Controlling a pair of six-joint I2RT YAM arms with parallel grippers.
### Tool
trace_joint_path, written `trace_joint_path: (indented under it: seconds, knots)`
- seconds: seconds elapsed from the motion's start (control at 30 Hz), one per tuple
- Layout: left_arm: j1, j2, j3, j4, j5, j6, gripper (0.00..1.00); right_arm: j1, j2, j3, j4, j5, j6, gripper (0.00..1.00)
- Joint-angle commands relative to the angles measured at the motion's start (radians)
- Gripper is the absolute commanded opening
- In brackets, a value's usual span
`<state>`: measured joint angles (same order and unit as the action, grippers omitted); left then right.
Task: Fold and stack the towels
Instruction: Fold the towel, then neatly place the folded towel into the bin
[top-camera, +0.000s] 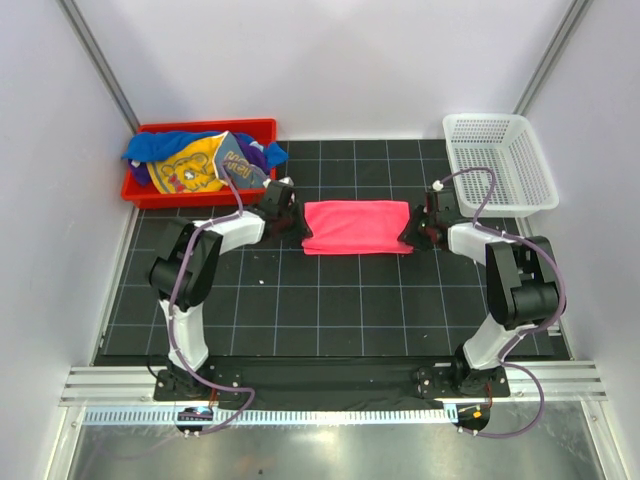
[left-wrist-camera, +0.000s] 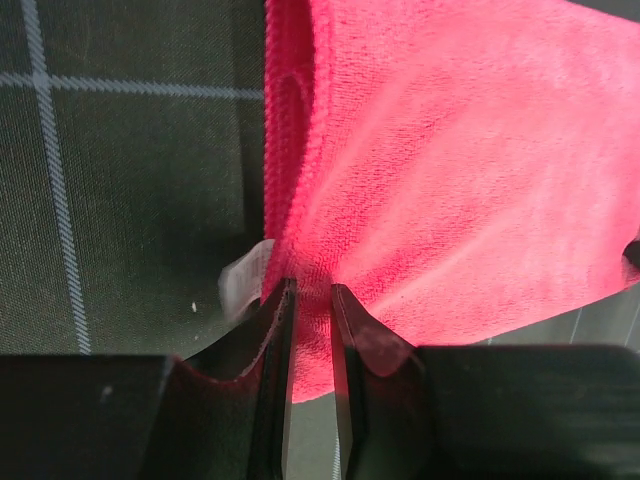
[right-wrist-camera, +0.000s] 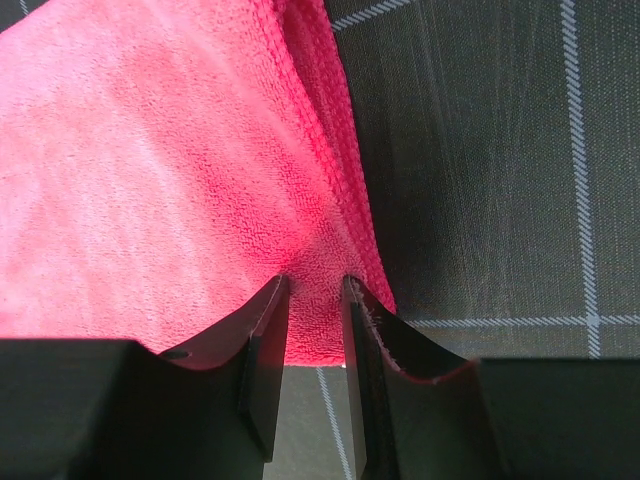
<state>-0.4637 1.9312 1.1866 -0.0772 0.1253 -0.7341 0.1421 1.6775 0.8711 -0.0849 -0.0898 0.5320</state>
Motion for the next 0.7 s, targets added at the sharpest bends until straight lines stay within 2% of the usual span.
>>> trace_joint_path:
  seconds: [0.0,0.27,0.47,0.53,0.67]
  knots:
    - [-0.004,-0.005,-0.005,-0.033,-0.012,-0.004,0.24,-0.003,0.008,-0.035,-0.015,0.010,0.013,0.35]
    - [-0.003,-0.054,0.037,-0.107,-0.049,0.027,0.26,-0.003,-0.084,0.041,-0.102,0.041,-0.003,0.36]
    - [-0.003,-0.113,0.105,-0.196,-0.113,0.039,0.44,0.001,-0.099,0.161,-0.202,0.093,-0.055,0.41]
    - [-0.001,-0.115,0.131,-0.232,-0.159,0.039,0.47,0.002,-0.084,0.193,-0.220,0.128,-0.072,0.42]
    - [0.002,-0.094,0.166,-0.265,-0.164,0.044,0.50,0.028,-0.049,0.250,-0.246,0.137,-0.086,0.44]
